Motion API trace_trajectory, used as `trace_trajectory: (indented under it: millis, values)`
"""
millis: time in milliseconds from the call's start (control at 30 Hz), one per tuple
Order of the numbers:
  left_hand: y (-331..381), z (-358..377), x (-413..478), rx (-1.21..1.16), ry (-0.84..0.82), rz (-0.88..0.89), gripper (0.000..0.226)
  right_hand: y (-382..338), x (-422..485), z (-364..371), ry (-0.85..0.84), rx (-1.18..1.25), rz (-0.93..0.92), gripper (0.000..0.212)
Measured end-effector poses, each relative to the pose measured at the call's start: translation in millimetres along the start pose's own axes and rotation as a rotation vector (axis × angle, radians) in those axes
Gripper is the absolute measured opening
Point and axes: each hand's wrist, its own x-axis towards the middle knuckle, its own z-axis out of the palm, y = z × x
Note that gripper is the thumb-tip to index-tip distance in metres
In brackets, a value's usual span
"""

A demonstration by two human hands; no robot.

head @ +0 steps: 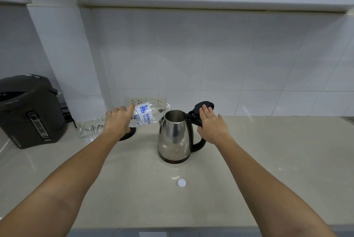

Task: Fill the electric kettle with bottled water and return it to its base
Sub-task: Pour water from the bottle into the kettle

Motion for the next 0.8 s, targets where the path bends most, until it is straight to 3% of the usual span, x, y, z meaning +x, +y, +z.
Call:
trace_trajectory:
  millis: [800]
  values:
    - [-5.1,-2.2,0.9,0.02,-0.007,-0.002,0.069,-0.6,-0.3,0.6,-0.002,0.017,0.002,0.068]
